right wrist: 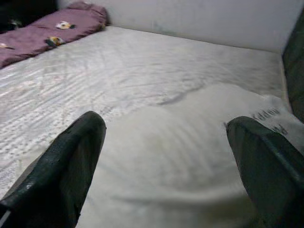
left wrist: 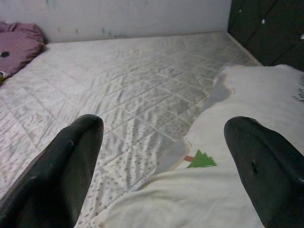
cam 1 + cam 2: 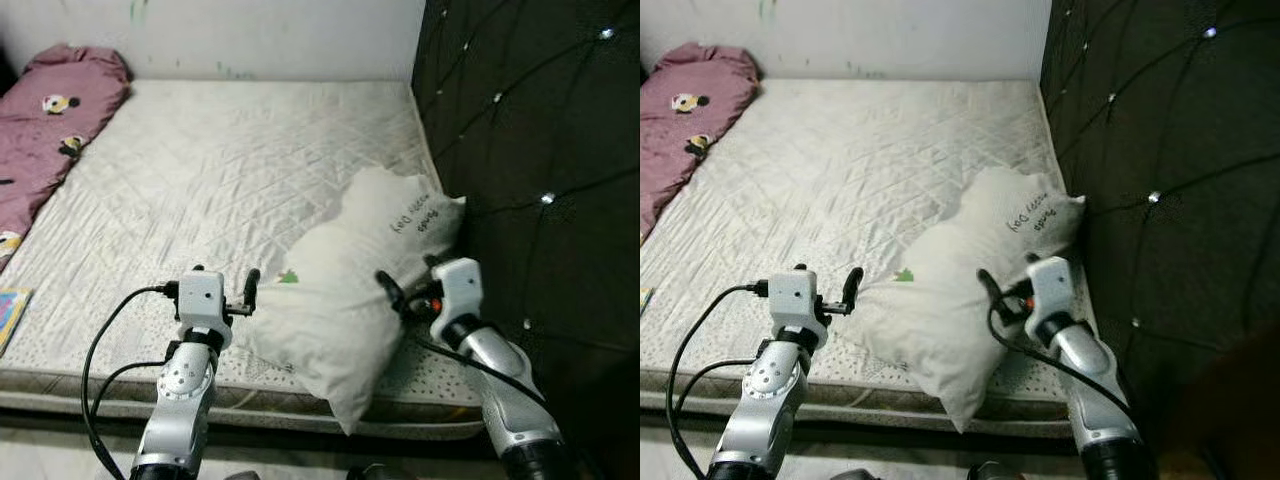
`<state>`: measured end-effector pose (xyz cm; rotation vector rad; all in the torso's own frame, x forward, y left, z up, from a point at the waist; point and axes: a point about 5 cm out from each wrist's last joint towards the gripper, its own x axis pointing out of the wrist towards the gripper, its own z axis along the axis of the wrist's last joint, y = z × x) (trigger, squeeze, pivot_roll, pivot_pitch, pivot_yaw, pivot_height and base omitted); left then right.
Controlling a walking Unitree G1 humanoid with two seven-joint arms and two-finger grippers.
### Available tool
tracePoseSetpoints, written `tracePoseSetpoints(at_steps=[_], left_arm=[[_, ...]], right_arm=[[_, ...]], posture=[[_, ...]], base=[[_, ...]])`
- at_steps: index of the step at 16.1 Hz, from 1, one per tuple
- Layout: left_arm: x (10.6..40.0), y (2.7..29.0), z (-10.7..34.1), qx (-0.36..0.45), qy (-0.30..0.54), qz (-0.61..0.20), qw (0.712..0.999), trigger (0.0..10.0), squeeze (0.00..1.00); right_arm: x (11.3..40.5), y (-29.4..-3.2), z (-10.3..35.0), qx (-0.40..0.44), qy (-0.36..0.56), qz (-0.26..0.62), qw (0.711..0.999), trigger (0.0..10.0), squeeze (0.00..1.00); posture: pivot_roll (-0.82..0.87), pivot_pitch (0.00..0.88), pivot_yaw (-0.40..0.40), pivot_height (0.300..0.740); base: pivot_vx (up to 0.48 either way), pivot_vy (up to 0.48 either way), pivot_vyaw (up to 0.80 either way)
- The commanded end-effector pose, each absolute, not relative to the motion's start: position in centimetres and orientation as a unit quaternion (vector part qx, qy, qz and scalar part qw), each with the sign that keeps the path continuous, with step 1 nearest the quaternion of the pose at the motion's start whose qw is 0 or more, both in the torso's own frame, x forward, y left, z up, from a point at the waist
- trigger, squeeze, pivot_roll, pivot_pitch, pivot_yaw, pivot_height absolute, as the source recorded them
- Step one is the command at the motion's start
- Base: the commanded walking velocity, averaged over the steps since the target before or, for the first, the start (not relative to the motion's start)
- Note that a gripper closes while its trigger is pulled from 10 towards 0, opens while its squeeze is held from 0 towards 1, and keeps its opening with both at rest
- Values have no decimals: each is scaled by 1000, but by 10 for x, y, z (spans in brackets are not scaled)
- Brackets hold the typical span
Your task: Clean up the room
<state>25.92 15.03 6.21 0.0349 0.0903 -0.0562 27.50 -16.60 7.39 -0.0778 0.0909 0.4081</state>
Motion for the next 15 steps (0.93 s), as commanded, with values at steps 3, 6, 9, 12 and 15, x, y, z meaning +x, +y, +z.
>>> tracePoseSetpoints(at_steps=[3,6,9,12,15], left_arm=[[253,159,61,17,50,-6,999,10000,0],[251,163,64,27,43,3,999,10000,0],[251,167,66,34,39,9,999,10000,0],[244,167,64,36,46,12,998,10000,0],[238,171,62,37,54,23,998,10000,0]], right_arm=[[271,-165,74,16,30,131,991,10000,0],[250,-157,65,28,26,72,997,10000,0],[244,-170,67,30,23,22,999,10000,0],[243,-187,70,27,26,-21,999,10000,0],[235,-190,67,27,37,-36,998,10000,0]], posture=[[-29,23,20,740],[-25,34,22,740],[-44,69,23,740],[-51,93,18,740],[-45,112,14,740]], base=[[0,0,-721],[0,0,0],[0,0,0],[0,0,0],[0,0,0]])
